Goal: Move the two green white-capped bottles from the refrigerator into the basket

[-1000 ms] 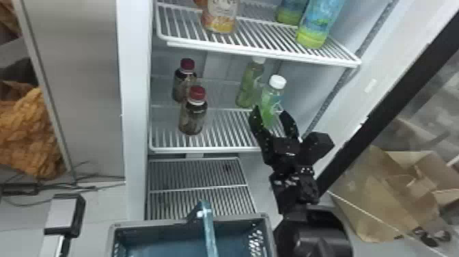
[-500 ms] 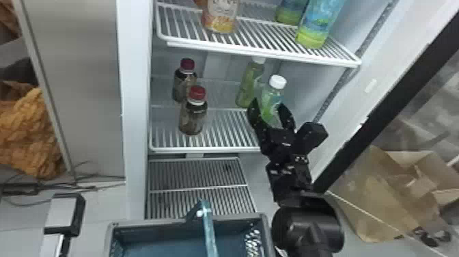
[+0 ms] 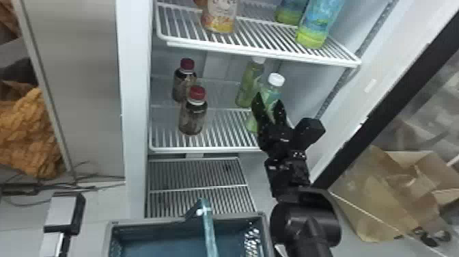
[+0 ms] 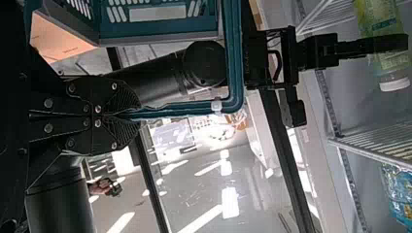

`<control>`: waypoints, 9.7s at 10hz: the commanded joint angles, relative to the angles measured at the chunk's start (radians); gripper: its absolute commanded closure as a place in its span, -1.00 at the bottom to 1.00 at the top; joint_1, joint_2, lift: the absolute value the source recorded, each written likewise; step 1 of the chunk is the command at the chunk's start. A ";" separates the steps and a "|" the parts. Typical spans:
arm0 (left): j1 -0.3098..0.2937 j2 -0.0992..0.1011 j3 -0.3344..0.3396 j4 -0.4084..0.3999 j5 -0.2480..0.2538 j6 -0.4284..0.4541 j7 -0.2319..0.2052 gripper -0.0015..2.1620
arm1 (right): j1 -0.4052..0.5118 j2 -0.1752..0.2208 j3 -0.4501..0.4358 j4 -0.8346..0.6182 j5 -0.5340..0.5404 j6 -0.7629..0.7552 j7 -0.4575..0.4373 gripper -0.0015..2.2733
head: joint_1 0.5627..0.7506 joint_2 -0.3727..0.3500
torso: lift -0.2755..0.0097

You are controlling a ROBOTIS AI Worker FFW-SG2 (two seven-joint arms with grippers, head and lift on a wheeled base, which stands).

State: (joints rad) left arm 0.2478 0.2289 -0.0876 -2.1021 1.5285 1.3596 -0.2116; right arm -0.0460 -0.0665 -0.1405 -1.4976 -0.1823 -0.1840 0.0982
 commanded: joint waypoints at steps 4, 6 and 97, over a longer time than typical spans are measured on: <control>-0.007 0.001 -0.006 0.005 0.001 0.000 0.000 0.05 | 0.068 -0.007 -0.005 -0.128 -0.031 0.010 0.002 -0.25 | 0.41 -0.94 | -0.92; -0.007 0.001 -0.006 0.005 -0.001 0.000 0.000 0.05 | 0.132 -0.018 0.005 -0.266 -0.057 0.081 0.006 -0.25 | 0.41 -0.94 | -0.92; -0.017 0.003 -0.024 0.032 0.011 -0.015 0.000 0.05 | -0.256 -0.036 0.043 0.198 0.009 0.211 0.005 -0.74 | 0.41 -0.94 | -0.92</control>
State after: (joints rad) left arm 0.2316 0.2316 -0.1113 -2.0713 1.5395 1.3446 -0.2117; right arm -0.2920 -0.1017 -0.1033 -1.3136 -0.1739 0.0300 0.1041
